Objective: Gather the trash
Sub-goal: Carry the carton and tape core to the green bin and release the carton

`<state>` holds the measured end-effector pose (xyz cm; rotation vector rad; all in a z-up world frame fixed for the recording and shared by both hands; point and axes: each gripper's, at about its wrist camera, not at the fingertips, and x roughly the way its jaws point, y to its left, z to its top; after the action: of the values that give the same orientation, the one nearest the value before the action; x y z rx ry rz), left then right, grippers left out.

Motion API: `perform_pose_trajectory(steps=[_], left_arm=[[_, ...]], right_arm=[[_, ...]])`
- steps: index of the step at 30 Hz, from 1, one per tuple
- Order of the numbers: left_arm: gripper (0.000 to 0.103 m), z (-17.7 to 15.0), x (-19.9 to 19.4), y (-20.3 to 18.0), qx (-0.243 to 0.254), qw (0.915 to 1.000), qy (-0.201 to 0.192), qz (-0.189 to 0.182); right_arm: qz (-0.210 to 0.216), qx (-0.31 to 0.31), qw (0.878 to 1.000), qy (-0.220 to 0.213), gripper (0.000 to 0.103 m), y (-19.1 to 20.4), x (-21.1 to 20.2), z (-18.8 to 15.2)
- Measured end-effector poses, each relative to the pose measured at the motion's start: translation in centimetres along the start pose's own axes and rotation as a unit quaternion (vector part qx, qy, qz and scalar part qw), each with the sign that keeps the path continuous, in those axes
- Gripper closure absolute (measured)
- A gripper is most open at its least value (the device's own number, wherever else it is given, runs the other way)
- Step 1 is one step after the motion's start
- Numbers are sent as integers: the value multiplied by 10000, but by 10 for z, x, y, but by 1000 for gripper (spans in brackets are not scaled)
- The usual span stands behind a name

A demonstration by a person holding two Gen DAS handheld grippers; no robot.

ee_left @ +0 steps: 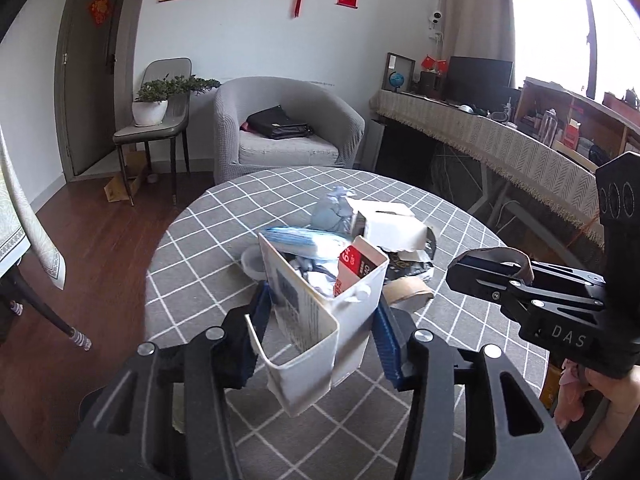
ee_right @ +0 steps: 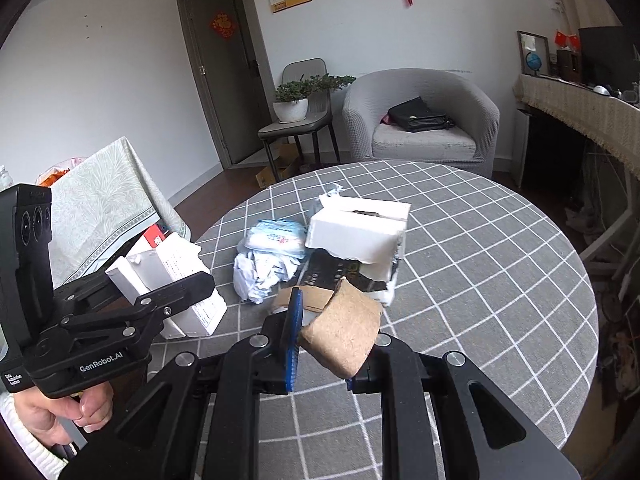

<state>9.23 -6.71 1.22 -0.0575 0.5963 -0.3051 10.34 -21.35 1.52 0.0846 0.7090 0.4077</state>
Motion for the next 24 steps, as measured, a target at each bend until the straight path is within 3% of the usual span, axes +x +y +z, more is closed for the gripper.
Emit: perform_pose_trajectory(steps=[11, 24], left_arm=[[52, -6, -21, 71, -189, 9986, 23, 487], [52, -33, -27, 160, -618, 9910, 594, 1024]], right_arm=[[434, -295, 9986, 54, 86, 63, 32, 21], [1119, -544, 9918, 282, 86, 139, 79, 35]])
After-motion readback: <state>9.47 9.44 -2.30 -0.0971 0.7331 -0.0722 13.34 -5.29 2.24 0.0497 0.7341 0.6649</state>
